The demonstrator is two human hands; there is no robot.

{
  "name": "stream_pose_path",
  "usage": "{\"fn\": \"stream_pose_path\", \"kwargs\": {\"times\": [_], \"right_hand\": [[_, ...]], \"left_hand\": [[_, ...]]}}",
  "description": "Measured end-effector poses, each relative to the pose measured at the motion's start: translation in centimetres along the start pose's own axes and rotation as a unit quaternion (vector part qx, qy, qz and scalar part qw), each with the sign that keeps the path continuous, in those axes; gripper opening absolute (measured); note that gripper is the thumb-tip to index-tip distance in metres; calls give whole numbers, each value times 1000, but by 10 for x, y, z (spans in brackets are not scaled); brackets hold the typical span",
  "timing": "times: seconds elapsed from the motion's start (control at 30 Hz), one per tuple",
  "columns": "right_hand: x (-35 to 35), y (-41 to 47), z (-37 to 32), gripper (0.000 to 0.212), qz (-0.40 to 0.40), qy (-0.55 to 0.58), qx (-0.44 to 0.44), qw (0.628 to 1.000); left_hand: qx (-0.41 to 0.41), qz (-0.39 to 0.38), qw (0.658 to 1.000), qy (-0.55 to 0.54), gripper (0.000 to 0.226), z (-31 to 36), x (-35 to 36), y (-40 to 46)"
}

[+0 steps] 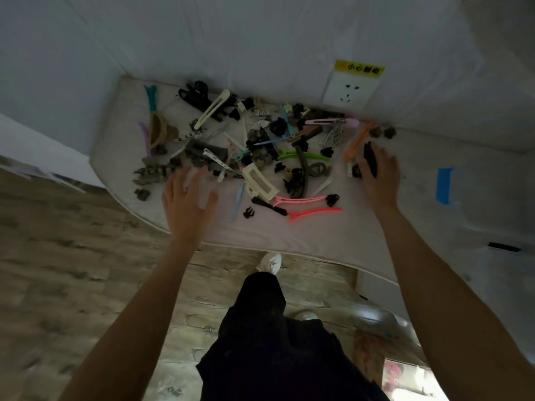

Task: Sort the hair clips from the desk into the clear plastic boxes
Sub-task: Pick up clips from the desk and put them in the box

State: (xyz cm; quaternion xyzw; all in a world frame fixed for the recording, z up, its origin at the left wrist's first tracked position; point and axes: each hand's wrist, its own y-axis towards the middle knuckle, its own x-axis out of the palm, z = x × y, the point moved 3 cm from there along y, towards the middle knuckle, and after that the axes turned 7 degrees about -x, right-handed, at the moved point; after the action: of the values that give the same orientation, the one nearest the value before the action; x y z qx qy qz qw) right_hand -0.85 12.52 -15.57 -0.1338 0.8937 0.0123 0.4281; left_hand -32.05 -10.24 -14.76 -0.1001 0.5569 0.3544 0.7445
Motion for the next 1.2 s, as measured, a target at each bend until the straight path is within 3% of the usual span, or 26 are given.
{"fn": "stream_pose_path", "kwargs": {"times": [0.13, 0.27, 0.33, 0.4, 0.5, 0.57, 0.97, 1.13, 1.2], "right_hand": [[32, -5, -36, 62, 19, 95, -5, 995], [55, -4, -56, 66, 14, 110, -16, 994], [61, -3, -61, 66, 12, 122, -26, 992], [66, -2, -63, 69, 6, 123, -31, 992], [70, -3, -67, 68, -13, 108, -56, 992], [73, -5, -76, 65, -34, 99, -76, 992], [78, -7, -100, 65, -62, 32, -120, 990], [45, 12, -96, 53, 15, -34, -165, 986], [24, 23, -87, 57, 55, -34, -125, 990]], "left_hand": [[-126, 7, 992, 19, 55, -28, 0, 15], [-95, 101, 987, -85, 32, -45, -18, 39], [-60, 152, 984, -71, 24, -49, -29, 43], [-95, 178, 978, -46, 26, -61, -36, 48], [-248, 103, 962, -55, 48, -90, -31, 56], [-290, 23, 952, -94, 56, -99, -23, 61], [-140, -100, 971, -163, 58, -14, 10, 76], [-126, -63, 978, -155, 55, -17, -1, 96], [-159, -110, 967, -165, 57, -21, 3, 121]]}}
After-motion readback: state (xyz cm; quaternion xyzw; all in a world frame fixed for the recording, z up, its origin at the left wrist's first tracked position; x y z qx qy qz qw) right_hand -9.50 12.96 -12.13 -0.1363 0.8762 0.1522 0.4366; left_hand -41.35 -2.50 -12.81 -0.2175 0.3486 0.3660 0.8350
